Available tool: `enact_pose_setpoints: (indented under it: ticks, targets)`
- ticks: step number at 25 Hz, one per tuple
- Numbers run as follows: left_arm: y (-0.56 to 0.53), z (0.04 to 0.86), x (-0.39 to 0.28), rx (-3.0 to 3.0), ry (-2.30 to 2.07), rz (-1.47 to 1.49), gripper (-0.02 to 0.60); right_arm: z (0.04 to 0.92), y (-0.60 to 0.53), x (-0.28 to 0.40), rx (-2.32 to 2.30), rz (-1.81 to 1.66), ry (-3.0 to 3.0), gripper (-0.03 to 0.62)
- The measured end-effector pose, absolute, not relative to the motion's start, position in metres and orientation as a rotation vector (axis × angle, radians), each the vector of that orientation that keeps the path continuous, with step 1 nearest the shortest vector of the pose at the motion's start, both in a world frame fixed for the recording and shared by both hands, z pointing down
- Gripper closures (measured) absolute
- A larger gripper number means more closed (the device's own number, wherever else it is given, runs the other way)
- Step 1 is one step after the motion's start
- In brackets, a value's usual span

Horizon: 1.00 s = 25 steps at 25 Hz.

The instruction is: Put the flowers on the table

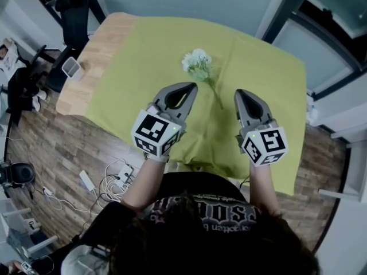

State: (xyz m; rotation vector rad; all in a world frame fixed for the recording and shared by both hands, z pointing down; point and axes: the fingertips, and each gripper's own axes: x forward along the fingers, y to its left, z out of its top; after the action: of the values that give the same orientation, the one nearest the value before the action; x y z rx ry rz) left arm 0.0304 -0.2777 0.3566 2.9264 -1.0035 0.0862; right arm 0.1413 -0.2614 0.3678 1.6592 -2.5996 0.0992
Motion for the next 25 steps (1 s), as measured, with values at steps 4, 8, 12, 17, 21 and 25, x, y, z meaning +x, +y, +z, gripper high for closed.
enact_pose_setpoints:
  ticks: [4, 8, 12, 17, 21, 25]
  targets:
    - [-0.2753, 0.3569, 0.0293, 2.93, -1.016, 0.088, 0.583, 0.3675, -0.2597, 0.1423, 1.661, 0.091, -2.603, 0.563]
    - [-0.2736, 0.3526, 0.0275, 2.936, -1.033, 0.081, 0.583, 0.3662, -0.2577, 0.1396, 1.653, 0.081, -2.602, 0.563]
    - [-0.2716, 0.3533, 0.0244, 2.935, -1.037, 0.074, 0.583, 0.3648, -0.2566, 0.1382, 1.651, 0.061, -2.603, 0.563]
    - [-0.2714, 0.3527, 0.0216, 2.933, -1.048, 0.076, 0.583, 0.3633, -0.2561, 0.1398, 1.655, 0.058, -2.599, 0.563]
    - [-0.2735, 0.3515, 0.0221, 2.94, -1.051, 0.083, 0.583, 0.3636, -0.2573, 0.1402, 1.652, 0.063, -2.597, 0.563]
    - [-0.2739, 0.3527, 0.0214, 2.94, -1.044, 0.085, 0.583, 0.3656, -0.258, 0.1384, 1.649, 0.068, -2.597, 0.563]
